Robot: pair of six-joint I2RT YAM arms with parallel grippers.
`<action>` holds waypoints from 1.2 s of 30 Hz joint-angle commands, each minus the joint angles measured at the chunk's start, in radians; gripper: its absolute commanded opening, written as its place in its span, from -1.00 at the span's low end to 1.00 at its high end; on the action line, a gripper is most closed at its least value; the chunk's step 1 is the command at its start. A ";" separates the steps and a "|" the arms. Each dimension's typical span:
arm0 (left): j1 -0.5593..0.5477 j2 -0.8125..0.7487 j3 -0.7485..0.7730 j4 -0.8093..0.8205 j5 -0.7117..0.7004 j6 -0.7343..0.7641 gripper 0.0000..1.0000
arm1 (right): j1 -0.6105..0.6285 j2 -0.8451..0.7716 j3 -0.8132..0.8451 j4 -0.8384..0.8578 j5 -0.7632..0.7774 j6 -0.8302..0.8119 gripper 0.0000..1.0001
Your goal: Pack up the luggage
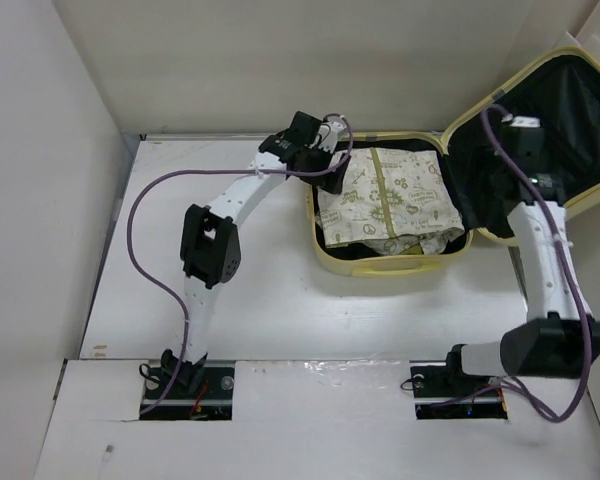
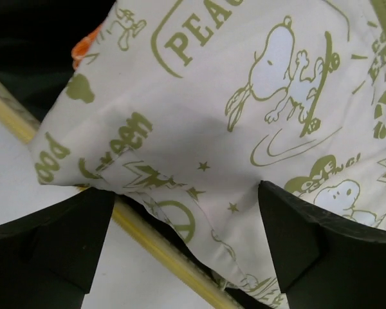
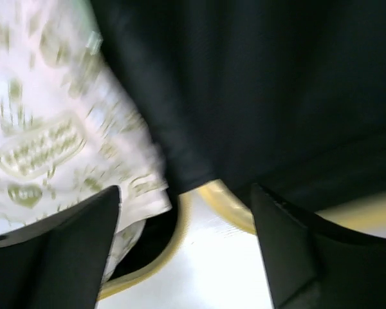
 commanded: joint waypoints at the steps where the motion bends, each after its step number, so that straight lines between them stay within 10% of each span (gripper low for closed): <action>1: 0.009 -0.153 0.049 0.010 -0.034 -0.006 0.89 | -0.087 -0.131 0.136 -0.043 0.180 -0.004 0.81; 17: 0.081 -0.325 -0.206 0.056 -0.155 -0.019 1.00 | -0.313 -0.126 0.188 0.106 0.494 0.036 1.00; 36: 0.110 -0.278 -0.214 0.033 -0.054 -0.028 1.00 | -0.454 -0.036 0.164 0.146 0.432 0.025 1.00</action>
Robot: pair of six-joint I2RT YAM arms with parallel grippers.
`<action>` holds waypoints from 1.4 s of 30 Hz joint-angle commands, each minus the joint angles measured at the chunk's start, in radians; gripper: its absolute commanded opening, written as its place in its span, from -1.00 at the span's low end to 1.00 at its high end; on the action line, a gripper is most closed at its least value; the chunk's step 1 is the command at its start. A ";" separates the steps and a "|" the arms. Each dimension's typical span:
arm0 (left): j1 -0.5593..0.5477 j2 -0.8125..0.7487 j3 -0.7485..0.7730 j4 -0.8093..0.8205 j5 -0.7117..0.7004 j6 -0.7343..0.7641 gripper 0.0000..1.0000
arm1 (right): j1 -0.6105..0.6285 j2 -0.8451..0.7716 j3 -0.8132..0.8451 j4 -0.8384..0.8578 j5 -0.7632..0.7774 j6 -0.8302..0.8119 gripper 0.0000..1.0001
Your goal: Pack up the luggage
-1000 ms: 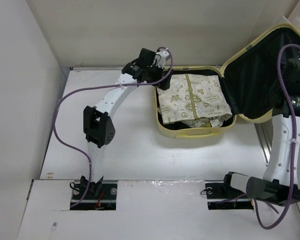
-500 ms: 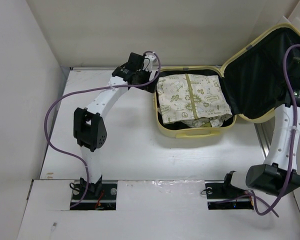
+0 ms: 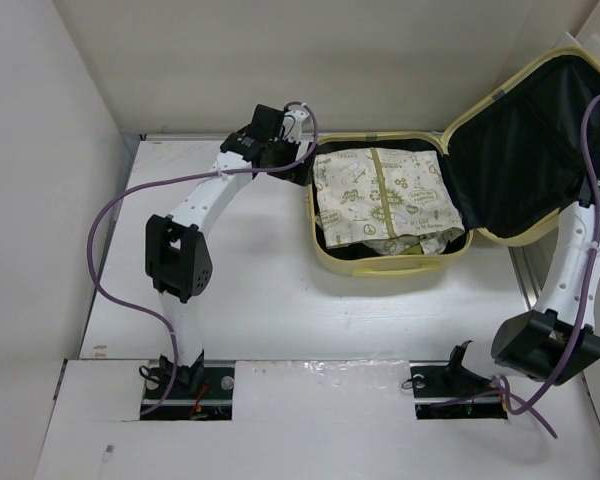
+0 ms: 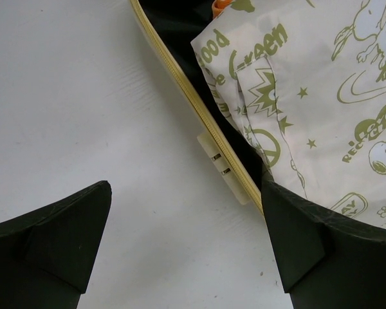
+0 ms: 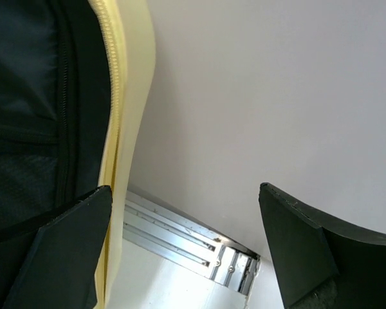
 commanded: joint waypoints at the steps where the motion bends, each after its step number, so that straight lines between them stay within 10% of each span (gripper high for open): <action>1: 0.007 -0.015 0.030 -0.004 0.031 -0.011 1.00 | -0.027 0.008 -0.014 0.073 -0.015 -0.002 1.00; 16: 0.017 0.031 0.021 -0.014 0.008 0.007 1.00 | -0.027 0.143 -0.027 0.237 -0.199 -0.056 0.81; 27: 0.017 0.041 0.041 -0.023 -0.001 0.016 1.00 | 0.013 -0.120 -0.167 0.323 -0.181 -0.010 0.86; 42: 0.035 0.041 0.041 -0.023 -0.011 0.026 1.00 | 0.013 0.239 0.065 0.205 -0.121 0.061 0.70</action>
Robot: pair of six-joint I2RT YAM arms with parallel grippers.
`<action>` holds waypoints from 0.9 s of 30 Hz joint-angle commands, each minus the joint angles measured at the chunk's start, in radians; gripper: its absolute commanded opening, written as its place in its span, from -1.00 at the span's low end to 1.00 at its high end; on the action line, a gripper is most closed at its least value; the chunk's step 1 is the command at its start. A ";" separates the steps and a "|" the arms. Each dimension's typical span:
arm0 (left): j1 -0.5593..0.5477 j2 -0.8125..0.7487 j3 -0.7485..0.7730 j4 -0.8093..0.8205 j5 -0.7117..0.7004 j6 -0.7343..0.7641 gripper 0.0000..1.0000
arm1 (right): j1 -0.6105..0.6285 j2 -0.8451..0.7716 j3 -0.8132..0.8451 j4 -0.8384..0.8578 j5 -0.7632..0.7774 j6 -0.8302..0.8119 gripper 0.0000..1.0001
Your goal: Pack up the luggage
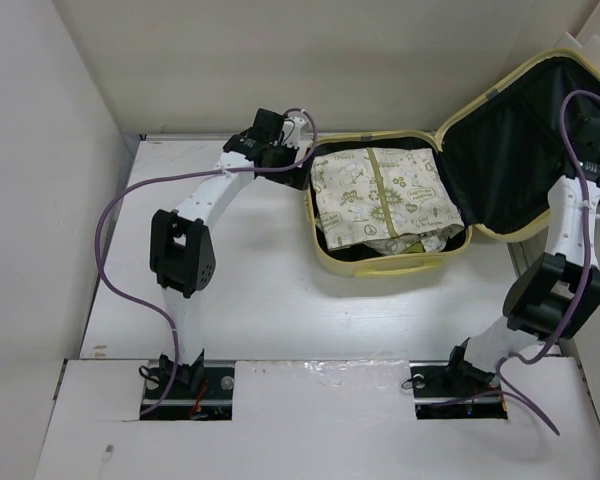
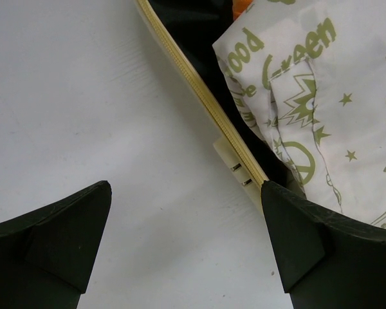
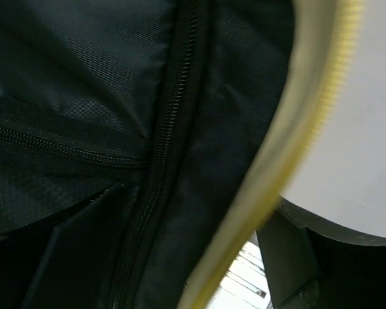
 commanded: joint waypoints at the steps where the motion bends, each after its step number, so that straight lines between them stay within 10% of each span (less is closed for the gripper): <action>1: 0.026 -0.010 0.038 -0.003 -0.009 0.014 1.00 | -0.002 -0.014 0.075 0.015 -0.010 0.023 0.62; 6: 0.035 -0.019 0.038 -0.003 -0.009 0.014 1.00 | 0.026 -0.054 0.020 0.050 -0.008 0.012 -0.99; 12: 0.080 -0.029 0.038 -0.003 0.000 0.014 1.00 | 0.138 -0.161 -0.095 0.151 0.010 -0.028 -1.00; 25: 0.319 -0.125 -0.014 -0.003 0.081 0.005 1.00 | 0.924 -0.424 -0.293 0.264 0.253 -0.193 -1.00; 26: 0.335 -0.125 -0.014 -0.003 0.082 0.005 1.00 | 0.980 -0.436 -0.316 0.239 0.263 -0.177 -0.81; 27: 0.359 -0.137 -0.014 -0.003 0.082 0.005 1.00 | 1.090 -0.448 -0.337 0.227 0.254 -0.163 -0.14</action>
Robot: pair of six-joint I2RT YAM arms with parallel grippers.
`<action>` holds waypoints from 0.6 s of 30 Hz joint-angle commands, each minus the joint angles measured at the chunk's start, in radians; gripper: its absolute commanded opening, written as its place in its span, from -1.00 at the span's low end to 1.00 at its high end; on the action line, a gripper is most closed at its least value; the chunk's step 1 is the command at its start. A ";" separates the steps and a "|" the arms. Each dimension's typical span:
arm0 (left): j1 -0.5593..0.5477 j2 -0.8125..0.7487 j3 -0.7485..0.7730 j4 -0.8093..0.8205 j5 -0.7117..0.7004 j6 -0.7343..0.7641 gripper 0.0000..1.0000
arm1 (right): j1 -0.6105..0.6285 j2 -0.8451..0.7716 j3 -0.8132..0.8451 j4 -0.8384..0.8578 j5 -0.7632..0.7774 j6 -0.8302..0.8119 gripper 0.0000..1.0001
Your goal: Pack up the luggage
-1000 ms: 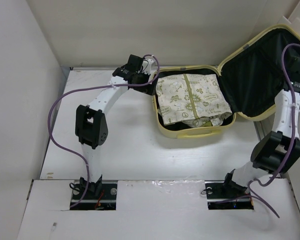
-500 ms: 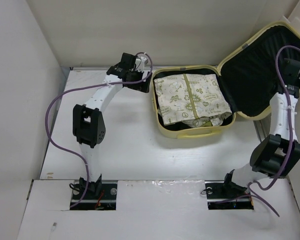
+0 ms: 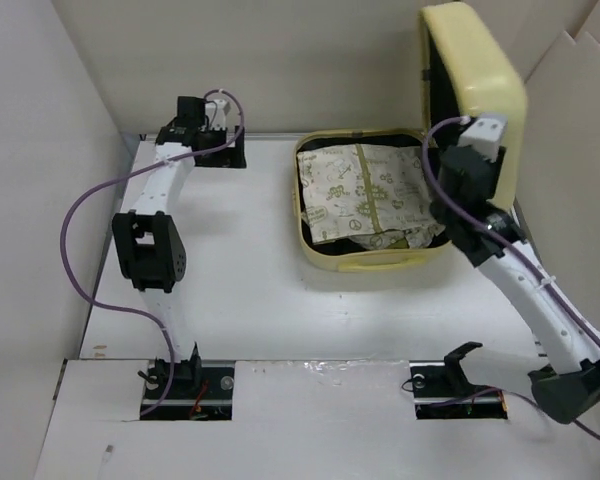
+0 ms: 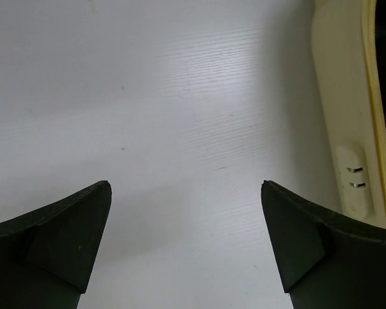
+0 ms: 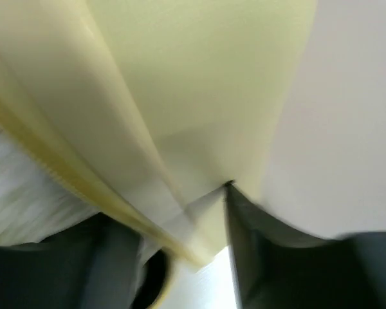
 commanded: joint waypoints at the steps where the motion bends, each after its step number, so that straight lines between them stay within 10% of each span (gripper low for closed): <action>1: 0.050 -0.117 -0.005 -0.010 0.040 0.002 1.00 | 0.260 -0.026 -0.086 -0.007 -0.246 0.069 0.16; 3: 0.069 -0.129 -0.014 -0.021 0.040 0.014 1.00 | 0.459 -0.050 -0.108 -0.088 -0.222 0.126 0.60; 11: 0.104 -0.234 -0.118 -0.030 0.040 0.056 1.00 | 1.030 -0.007 0.071 -0.398 0.028 0.448 0.90; 15: 0.104 -0.287 -0.172 -0.030 0.063 0.065 1.00 | 0.957 0.062 0.211 -0.673 0.035 0.637 1.00; 18: 0.104 -0.301 -0.187 -0.044 0.109 0.097 1.00 | 0.576 0.050 0.204 -0.643 -0.325 0.517 1.00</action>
